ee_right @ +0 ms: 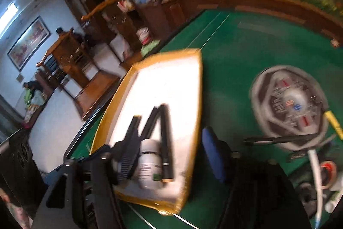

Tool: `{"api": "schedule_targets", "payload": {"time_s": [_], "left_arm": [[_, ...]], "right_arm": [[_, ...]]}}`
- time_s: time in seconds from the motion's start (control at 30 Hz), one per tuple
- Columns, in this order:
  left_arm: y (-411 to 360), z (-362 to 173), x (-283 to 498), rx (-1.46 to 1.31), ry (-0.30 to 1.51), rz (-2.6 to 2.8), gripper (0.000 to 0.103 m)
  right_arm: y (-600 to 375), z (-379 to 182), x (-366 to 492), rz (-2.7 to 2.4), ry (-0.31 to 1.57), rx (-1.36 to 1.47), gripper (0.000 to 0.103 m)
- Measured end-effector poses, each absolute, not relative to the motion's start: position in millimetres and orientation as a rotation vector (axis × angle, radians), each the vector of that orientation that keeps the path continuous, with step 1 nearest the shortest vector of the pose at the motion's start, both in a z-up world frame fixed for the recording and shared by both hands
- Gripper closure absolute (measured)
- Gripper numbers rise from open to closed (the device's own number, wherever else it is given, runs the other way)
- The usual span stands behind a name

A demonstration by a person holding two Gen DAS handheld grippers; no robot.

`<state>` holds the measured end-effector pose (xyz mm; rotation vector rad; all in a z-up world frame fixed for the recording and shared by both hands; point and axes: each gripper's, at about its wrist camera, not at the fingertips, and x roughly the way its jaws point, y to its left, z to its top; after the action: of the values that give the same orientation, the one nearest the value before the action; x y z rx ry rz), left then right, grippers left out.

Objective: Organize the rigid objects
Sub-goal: 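Lower the held marker into the gold box and open the right gripper, then grasp the second white bottle with the right gripper while the left gripper grasps a black marker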

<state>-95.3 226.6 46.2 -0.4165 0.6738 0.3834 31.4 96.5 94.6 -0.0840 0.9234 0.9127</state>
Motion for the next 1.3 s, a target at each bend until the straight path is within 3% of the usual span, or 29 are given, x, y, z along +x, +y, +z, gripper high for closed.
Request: {"api": "schedule_targets", "payload": {"time_s": [0.1, 0.13, 0.17, 0.23, 0.33, 0.37, 0.43, 0.7, 0.87, 1.1, 1.23, 1.3], "left_arm": [[203, 58, -101, -0.379, 0.638, 0.349, 0.053], [195, 61, -101, -0.362, 0.634, 0.336, 0.052], [185, 64, -101, -0.343, 0.629, 0.319, 0.052], [163, 70, -99, -0.311, 0.628, 0.279, 0.046], [129, 75, -95, -0.279, 0.625, 0.2, 0.041], [118, 74, -92, -0.266, 0.635, 0.169, 0.041], [100, 70, -88, -0.248, 0.66, 0.122, 0.041], [35, 39, -58, -0.208, 0.857, -0.004, 0.042], [24, 29, -51, -0.168, 0.906, 0.005, 0.062], [26, 14, -39, -0.174, 0.957, 0.014, 0.062], [19, 7, -27, -0.129, 0.978, 0.04, 0.062], [19, 3, -22, -0.119, 0.991, 0.046, 0.062]], "right_arm": [[42, 101, 35, 0.826, 0.894, 0.011, 0.037], [21, 98, 42, 0.793, 0.916, 0.048, 0.046], [4, 94, 47, 0.763, 0.942, 0.073, 0.068], [-37, 87, 55, 0.669, 0.98, 0.106, 0.086], [-100, 88, 60, 0.571, 0.934, 0.122, 0.081], [-123, 87, 61, 0.57, 0.926, 0.151, 0.065], [-159, 82, 68, 0.555, 0.927, 0.208, 0.049], [-241, 44, 96, 0.46, 1.086, 0.357, 0.054], [-230, 28, 105, 0.427, 1.156, 0.361, 0.055], [-218, 16, 119, 0.391, 1.18, 0.337, 0.055], [-206, 13, 124, 0.406, 1.187, 0.299, 0.068], [-200, 13, 122, 0.428, 1.162, 0.273, 0.068]]}}
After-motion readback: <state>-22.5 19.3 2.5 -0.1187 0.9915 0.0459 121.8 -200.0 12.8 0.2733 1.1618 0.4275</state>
